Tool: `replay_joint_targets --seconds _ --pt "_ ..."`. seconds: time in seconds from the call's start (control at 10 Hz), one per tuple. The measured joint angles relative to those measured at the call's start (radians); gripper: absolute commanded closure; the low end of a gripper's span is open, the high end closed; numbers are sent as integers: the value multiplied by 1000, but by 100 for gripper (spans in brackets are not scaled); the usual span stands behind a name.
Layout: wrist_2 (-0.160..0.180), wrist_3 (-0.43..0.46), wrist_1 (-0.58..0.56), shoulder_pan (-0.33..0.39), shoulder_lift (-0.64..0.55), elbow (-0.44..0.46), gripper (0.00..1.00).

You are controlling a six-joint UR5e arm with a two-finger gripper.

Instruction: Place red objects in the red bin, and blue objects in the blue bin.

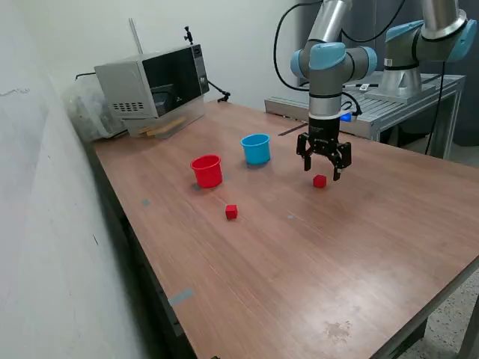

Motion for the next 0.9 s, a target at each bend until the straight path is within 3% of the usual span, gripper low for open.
replay_joint_targets --seconds 0.1,0.9 --pt "0 -1 0 2 0 -2 100" --pt "6 -14 1 4 0 -3 100"
